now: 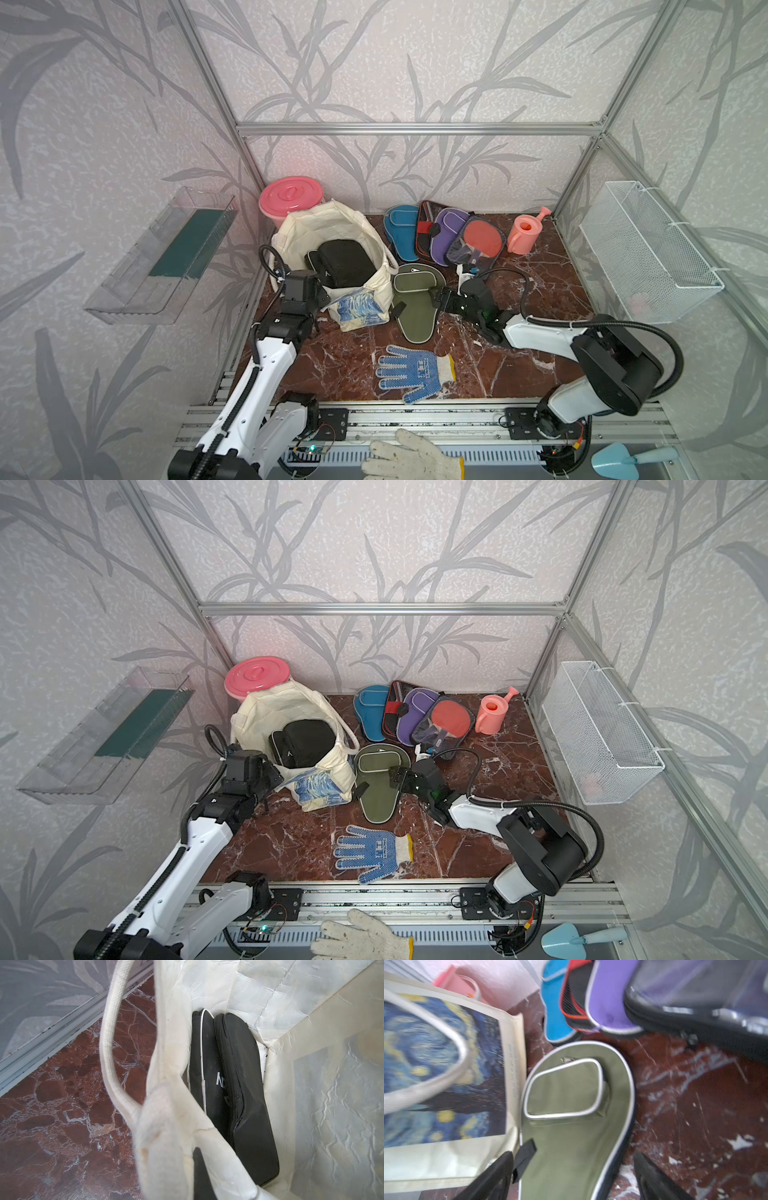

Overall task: Remove the ping pong set from the canvas bag
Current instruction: Place the ping pong set at the center of the board, then adjust the canvas bag at the center of the board.

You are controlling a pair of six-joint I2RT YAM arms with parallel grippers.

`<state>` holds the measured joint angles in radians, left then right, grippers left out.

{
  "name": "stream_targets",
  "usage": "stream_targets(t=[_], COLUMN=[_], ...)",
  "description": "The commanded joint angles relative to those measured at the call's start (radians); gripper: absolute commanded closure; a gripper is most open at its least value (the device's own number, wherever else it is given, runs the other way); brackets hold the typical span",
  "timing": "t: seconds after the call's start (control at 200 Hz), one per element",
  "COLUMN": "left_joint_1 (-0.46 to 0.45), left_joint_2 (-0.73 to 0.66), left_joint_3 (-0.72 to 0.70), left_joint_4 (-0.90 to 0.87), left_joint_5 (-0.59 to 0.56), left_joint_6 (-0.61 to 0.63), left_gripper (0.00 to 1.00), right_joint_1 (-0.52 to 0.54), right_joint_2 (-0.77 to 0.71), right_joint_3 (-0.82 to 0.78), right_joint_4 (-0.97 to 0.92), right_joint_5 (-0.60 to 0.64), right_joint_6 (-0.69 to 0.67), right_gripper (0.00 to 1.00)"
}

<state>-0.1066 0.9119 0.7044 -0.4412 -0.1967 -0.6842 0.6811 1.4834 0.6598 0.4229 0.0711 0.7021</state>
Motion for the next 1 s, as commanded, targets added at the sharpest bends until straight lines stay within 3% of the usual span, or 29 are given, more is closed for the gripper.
stream_targets(t=[0.0,0.275,0.68,0.78,0.825,0.87,0.96,0.995], left_joint_1=[0.004,0.004,0.004,0.004,0.005,0.006,0.009,0.013], left_joint_2=[-0.024,-0.056,-0.145,-0.156,-0.162,-0.172,-0.204,-0.215], left_joint_3=[-0.026,-0.090,-0.122,-0.122,-0.119,-0.116,-0.103,-0.089], left_joint_4=[0.036,0.103,0.102,0.097,0.090,0.080,0.051,0.032], left_joint_5=[-0.006,0.013,-0.046,-0.063,-0.074,-0.092,-0.148,-0.163], left_joint_6=[-0.010,-0.021,-0.021,-0.020,-0.021,-0.026,-0.035,-0.037], left_gripper=[1.00,1.00,1.00,1.00,1.00,1.00,1.00,1.00], right_joint_1=[0.032,0.135,0.160,0.163,0.163,0.161,0.138,0.123], right_joint_2=[-0.080,-0.046,0.295,0.395,0.429,0.452,0.474,0.476], right_joint_3=[0.124,0.480,0.954,1.061,1.092,1.106,1.100,1.082], right_joint_4=[-0.148,-0.298,-0.573,-0.671,-0.702,-0.716,-0.718,-0.706], right_joint_5=[-0.001,-0.147,-0.246,-0.244,-0.246,-0.241,-0.250,-0.261], right_joint_6=[-0.174,-0.421,-0.460,-0.475,-0.480,-0.481,-0.444,-0.419], right_gripper=[0.08,0.08,0.08,0.12,0.20,0.39,1.00,1.00])
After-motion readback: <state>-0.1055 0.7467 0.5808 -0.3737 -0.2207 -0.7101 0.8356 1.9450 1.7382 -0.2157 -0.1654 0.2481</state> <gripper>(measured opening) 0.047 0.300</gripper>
